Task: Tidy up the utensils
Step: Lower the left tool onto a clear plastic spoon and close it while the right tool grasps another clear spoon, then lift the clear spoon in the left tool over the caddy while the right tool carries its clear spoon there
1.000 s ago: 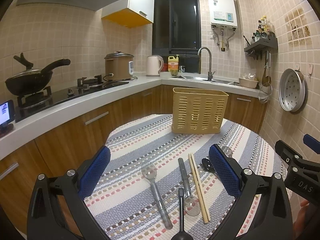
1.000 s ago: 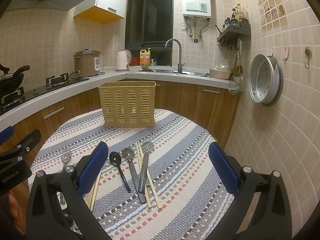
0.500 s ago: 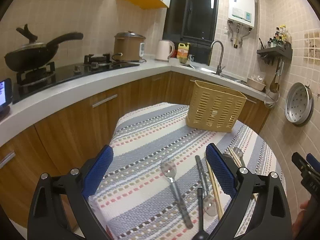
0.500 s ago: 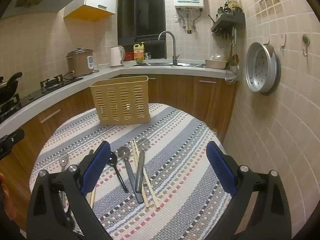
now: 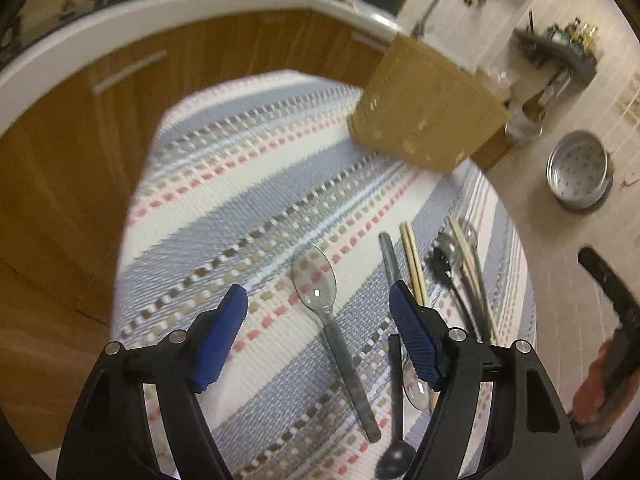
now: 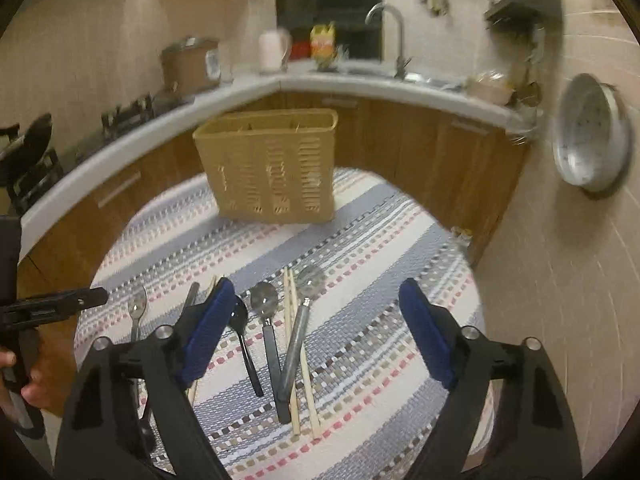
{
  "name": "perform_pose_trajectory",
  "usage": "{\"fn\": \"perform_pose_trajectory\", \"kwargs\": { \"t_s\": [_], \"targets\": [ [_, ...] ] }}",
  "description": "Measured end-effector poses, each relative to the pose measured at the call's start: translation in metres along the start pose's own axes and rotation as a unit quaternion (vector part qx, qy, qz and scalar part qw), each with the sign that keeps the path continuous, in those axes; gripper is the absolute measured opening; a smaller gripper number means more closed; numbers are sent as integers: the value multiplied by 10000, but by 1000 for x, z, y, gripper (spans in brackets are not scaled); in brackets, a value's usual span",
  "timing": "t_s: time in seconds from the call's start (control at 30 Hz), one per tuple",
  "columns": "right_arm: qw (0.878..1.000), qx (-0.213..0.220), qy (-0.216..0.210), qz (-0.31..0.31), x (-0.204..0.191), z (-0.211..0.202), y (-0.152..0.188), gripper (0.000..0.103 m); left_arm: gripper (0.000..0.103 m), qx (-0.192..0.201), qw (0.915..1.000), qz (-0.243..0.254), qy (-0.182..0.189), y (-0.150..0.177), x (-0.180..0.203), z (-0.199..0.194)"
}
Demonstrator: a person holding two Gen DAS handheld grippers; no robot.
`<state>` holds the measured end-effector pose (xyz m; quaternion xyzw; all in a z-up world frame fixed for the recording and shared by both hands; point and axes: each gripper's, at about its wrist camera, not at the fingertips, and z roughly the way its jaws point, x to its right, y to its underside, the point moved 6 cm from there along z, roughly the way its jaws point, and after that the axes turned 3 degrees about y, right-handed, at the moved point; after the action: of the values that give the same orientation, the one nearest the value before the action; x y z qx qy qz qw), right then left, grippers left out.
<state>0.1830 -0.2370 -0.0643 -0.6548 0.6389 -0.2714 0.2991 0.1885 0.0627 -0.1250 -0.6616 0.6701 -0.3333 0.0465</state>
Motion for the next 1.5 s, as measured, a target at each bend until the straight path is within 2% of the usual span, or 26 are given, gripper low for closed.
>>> {"fn": "perform_pose_trajectory", "kwargs": {
  "t_s": [0.1, 0.17, 0.33, 0.43, 0.63, 0.77, 0.97, 1.17, 1.27, 1.33, 1.37, 1.4, 1.5],
  "targets": [
    [9960, -812, -339, 122, -3, 41, -4, 67, 67, -319, 9994, 31, -130, -3, -1, 25],
    [9918, -1203, -384, 209, -2, 65, -2, 58, 60, -544, 9983, 15, -185, -4, -2, 40],
    [9725, -2191, -558, 553, 3, 122, 12, 36, 59, -704, 9972, -11, -236, -9, -5, 51],
    [9629, -2515, -668, 721, 7, 145, 19, 36, 56, -769, 9967, 50, -245, -13, -3, 54],
    [9647, -2538, -471, 528, 1, 159, 19, 22, 56, -786, 9963, 168, -296, -16, 3, 60],
    [9686, -2468, -223, 208, -11, 164, 17, 18, 56, -818, 9959, 229, -306, -17, 6, 61],
    [9678, -2504, 95, -245, -19, 163, 23, 16, 56, -1045, 9923, 442, -490, -15, 17, 69],
    [9642, -2609, 81, -470, -23, 169, 24, 16, 54, -1112, 9871, 687, -921, -15, 26, 77],
    [9621, -2658, 58, -605, -23, 171, 24, 16, 54, -1092, 9875, 634, -946, -15, 23, 77],
    [9624, -2631, 52, -681, -24, 171, 23, 12, 46, -1076, 9868, 647, -1023, -16, 19, 74],
    [9630, -2601, 44, -705, -25, 171, 23, 10, 37, -1035, 9865, 631, -1102, -17, 17, 73],
    [9638, -2570, 25, -711, -28, 170, 24, 10, 33, -981, 9862, 605, -1189, -17, 15, 72],
    [9682, -2405, -20, -693, -19, 156, 26, 10, 31, -864, 9857, 646, -1294, -16, 17, 72]
  ]
}}
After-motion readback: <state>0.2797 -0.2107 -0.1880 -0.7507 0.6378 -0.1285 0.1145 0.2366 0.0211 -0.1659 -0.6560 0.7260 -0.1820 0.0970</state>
